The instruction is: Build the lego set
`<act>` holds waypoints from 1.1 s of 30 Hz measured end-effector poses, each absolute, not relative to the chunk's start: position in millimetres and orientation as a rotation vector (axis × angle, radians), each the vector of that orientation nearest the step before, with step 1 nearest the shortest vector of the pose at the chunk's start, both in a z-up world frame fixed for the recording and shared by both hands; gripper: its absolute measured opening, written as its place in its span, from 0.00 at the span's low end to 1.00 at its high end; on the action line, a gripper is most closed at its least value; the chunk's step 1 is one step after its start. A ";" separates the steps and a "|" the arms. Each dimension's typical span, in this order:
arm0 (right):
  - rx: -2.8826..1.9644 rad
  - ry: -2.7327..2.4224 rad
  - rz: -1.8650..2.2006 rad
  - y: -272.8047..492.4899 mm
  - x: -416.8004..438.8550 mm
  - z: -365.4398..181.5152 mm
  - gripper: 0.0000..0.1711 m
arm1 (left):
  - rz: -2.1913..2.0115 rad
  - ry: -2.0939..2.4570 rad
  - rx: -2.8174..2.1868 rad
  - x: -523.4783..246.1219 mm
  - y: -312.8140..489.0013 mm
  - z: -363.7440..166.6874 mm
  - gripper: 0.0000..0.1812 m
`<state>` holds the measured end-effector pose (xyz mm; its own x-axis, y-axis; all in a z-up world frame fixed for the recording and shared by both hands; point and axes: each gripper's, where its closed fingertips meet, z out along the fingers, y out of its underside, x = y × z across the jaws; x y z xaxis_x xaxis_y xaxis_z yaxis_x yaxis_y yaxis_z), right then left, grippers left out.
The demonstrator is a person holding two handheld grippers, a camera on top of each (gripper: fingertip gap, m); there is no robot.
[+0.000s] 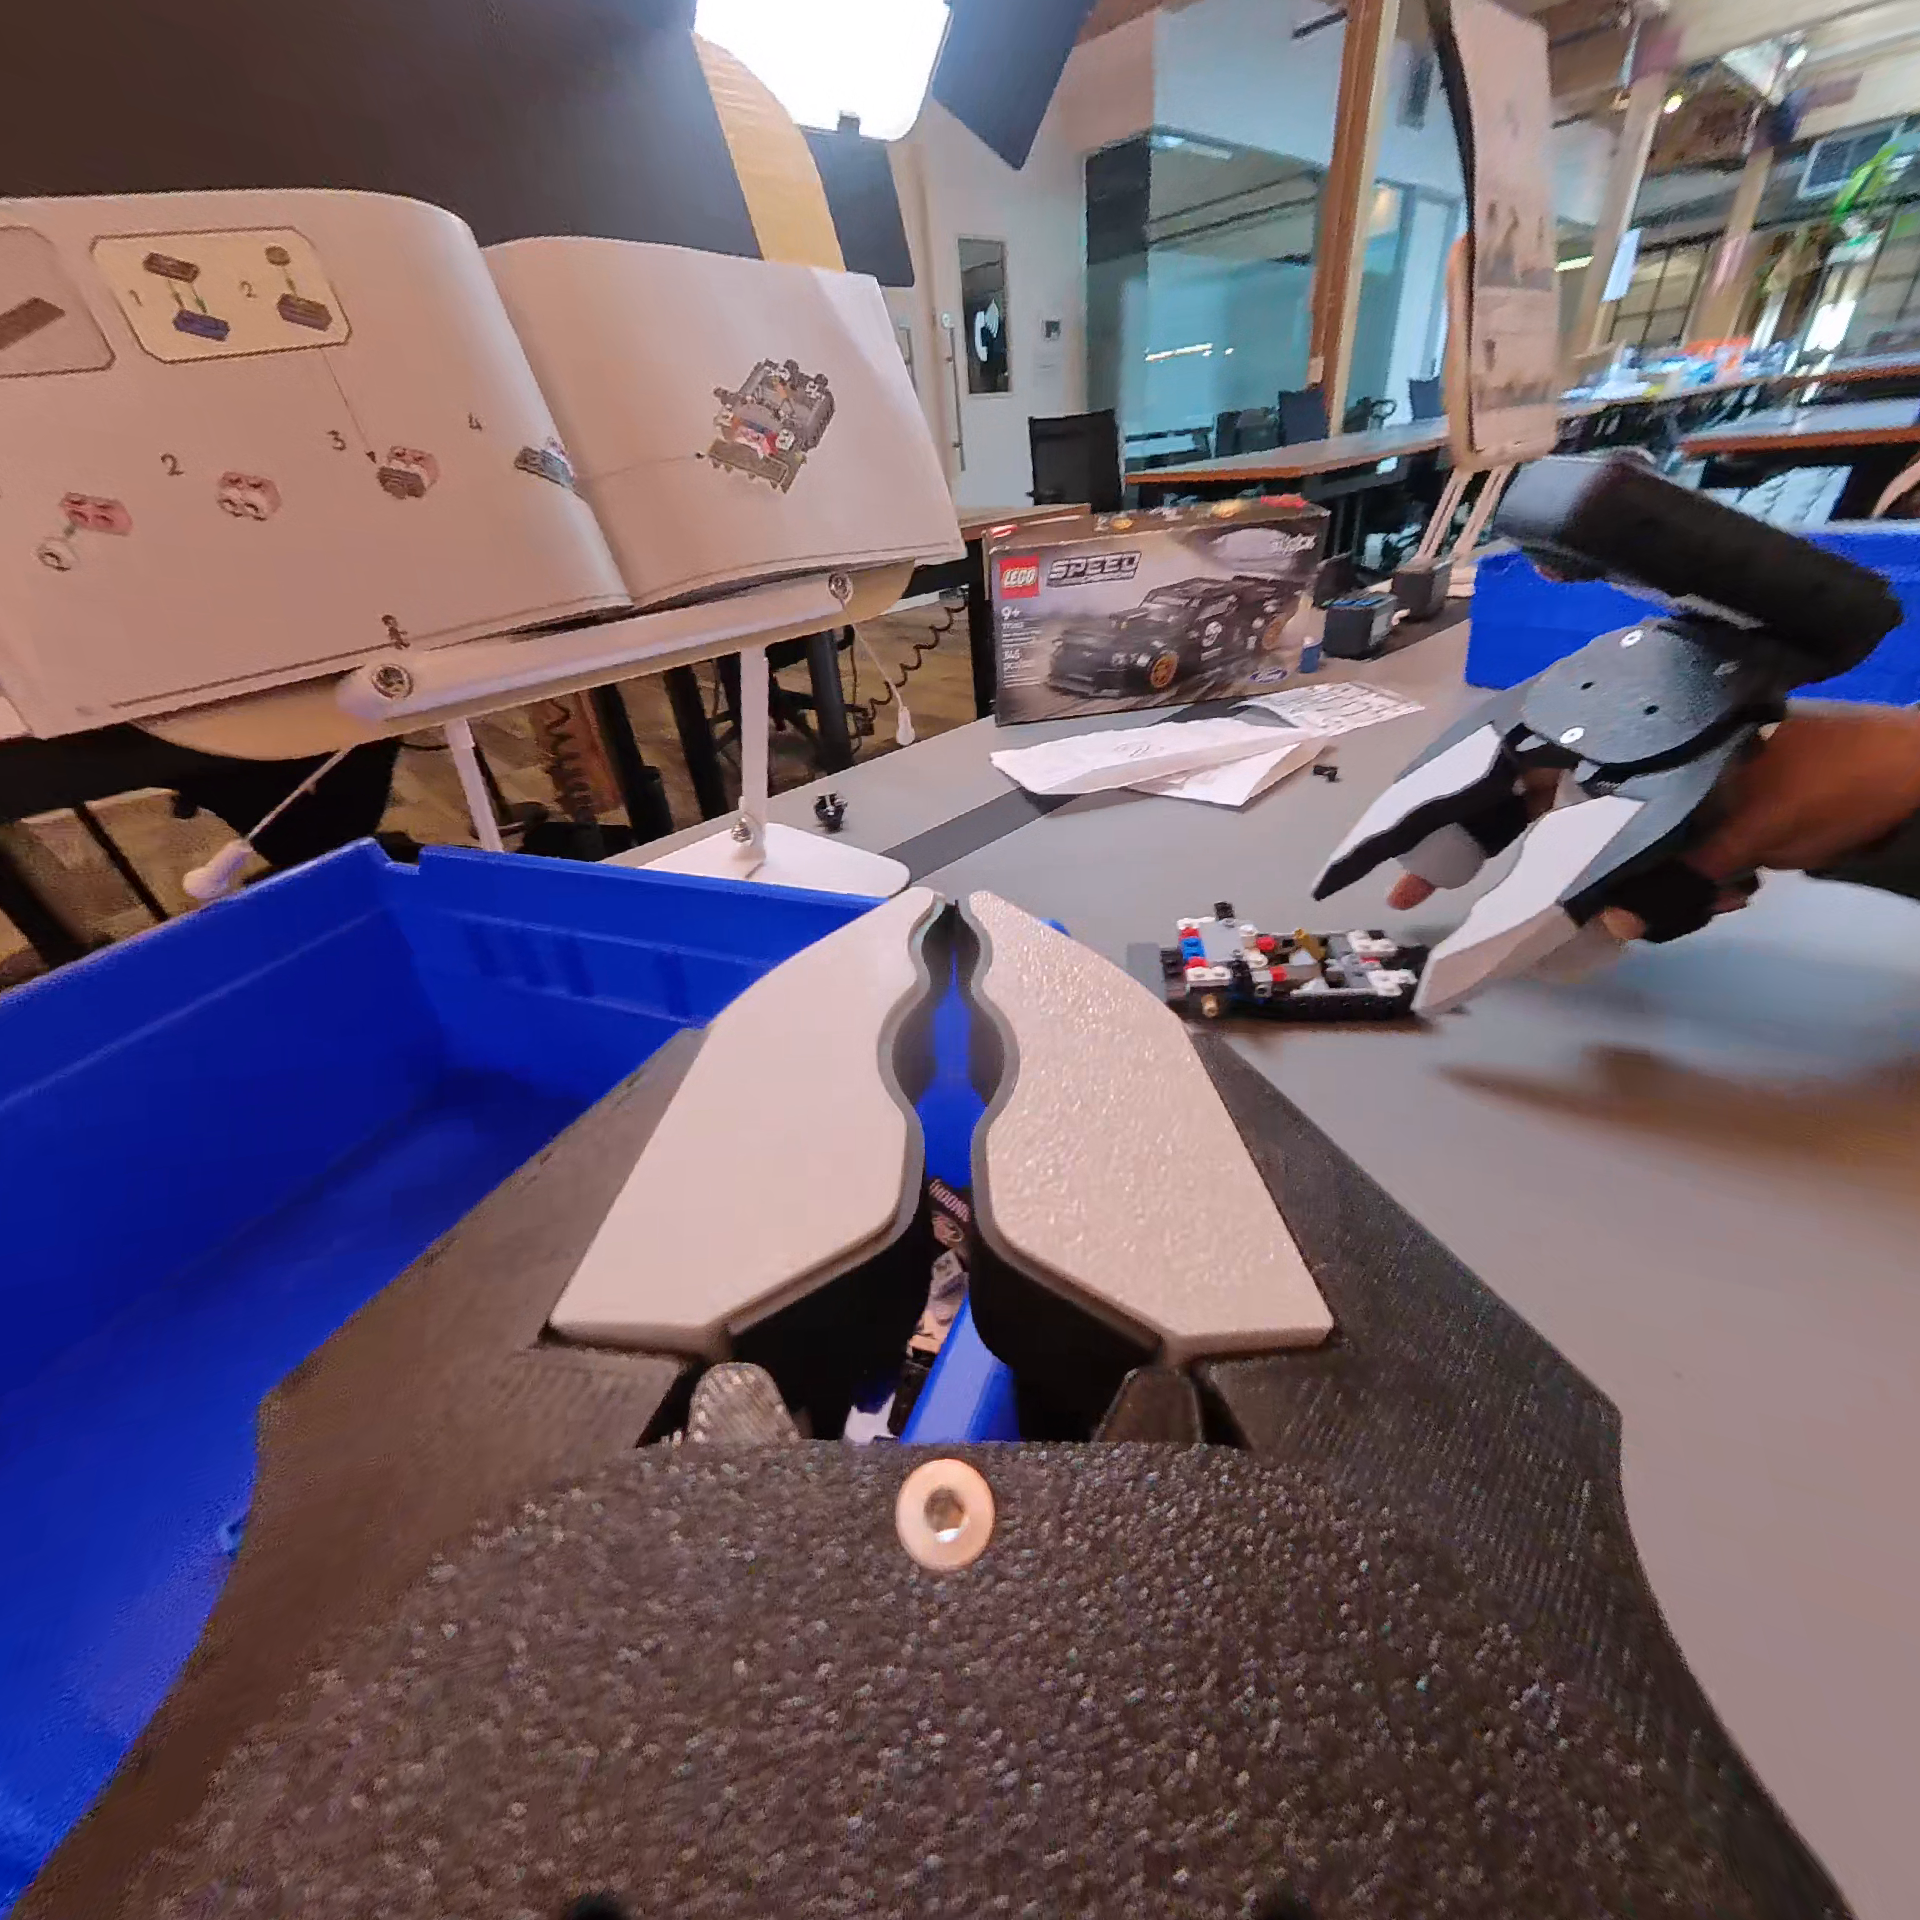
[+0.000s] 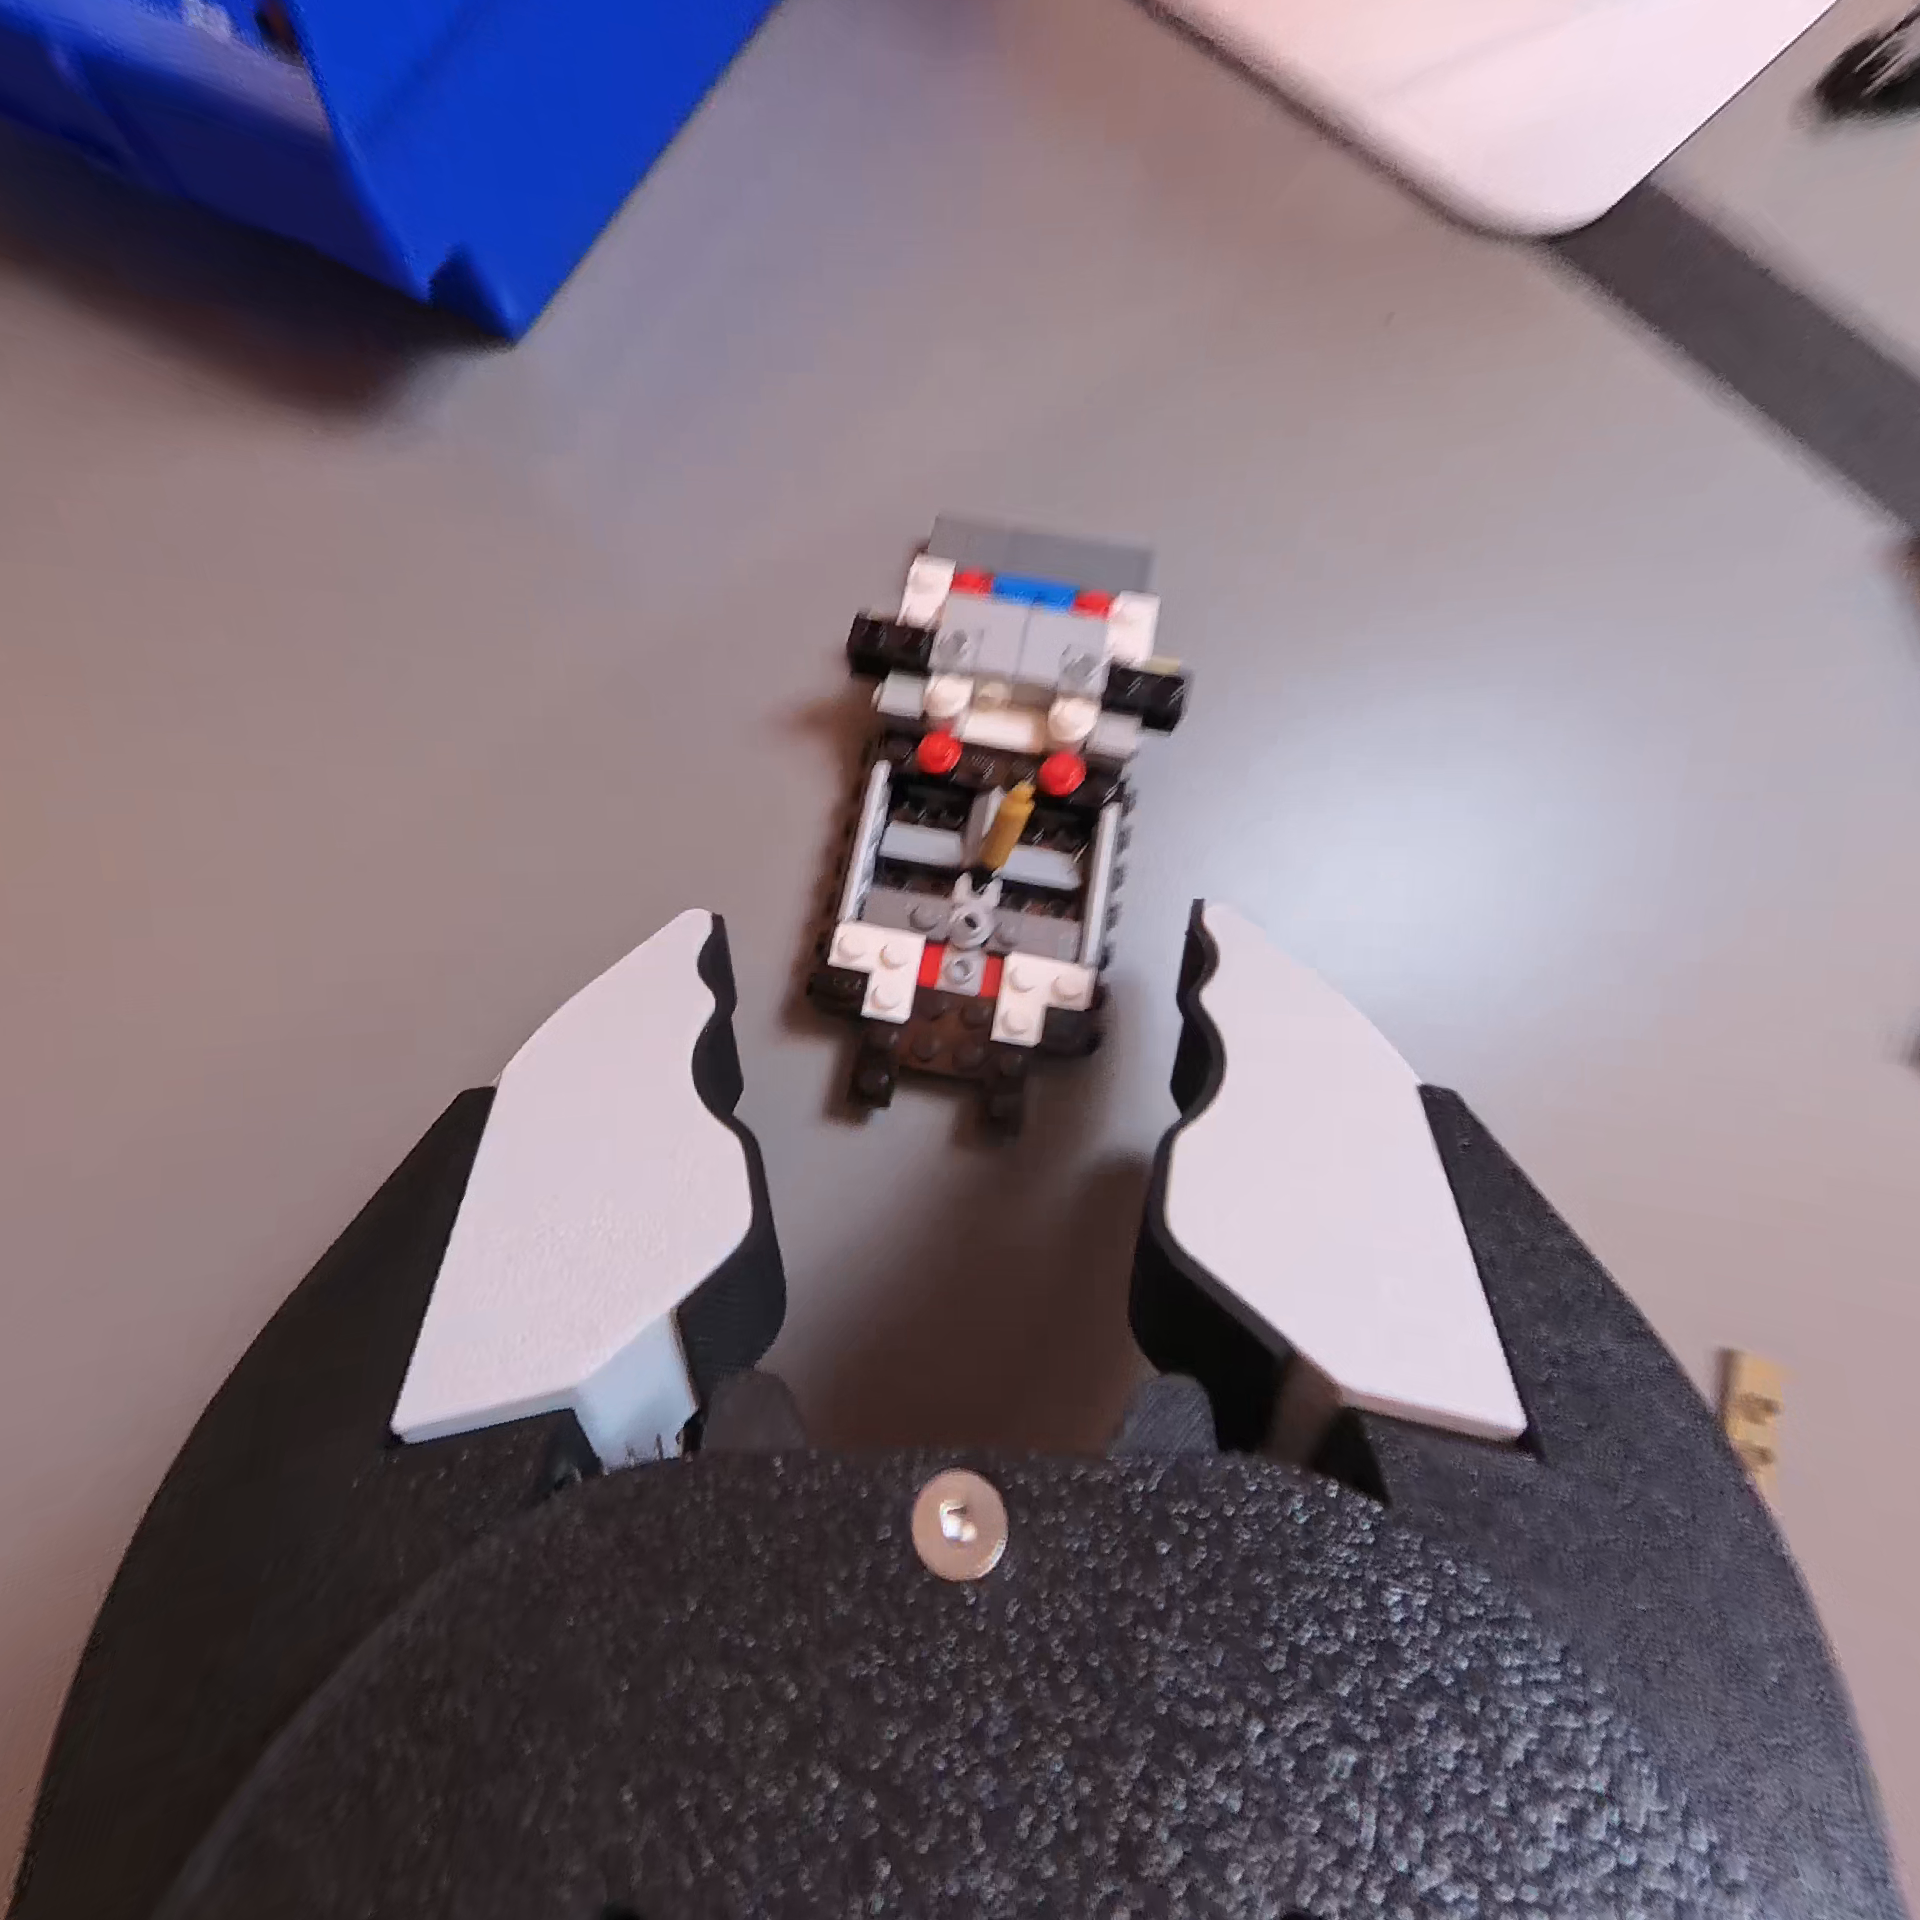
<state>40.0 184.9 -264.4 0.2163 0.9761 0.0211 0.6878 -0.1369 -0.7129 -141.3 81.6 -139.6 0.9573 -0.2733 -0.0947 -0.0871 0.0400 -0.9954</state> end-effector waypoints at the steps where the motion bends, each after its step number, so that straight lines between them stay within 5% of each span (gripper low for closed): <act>1: -1.917 -1.555 0.597 183.3 41.4 -269.8 0.47 | -0.120 0.304 -1.531 -141.4 82.6 -141.2 0.00; 6: -1.993 -1.541 0.514 186.3 44.3 -278.2 0.35 | -0.099 0.376 -1.550 -133.1 84.4 -150.2 0.00; 22: -1.999 -1.489 0.446 165.2 23.0 -274.6 0.38 | -0.037 0.463 -1.591 -124.7 86.0 -163.5 0.00; 33: -1.470 -1.218 0.581 219.4 -95.4 -106.2 0.36 | -0.037 0.454 -1.595 -125.0 85.9 -164.2 0.00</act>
<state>-95.4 219.4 -106.2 0.3539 0.9003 0.2535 0.3695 0.1144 -0.9222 -125.0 85.9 -164.2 0.9179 -0.3085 -0.2494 -0.2642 -0.0067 -0.9644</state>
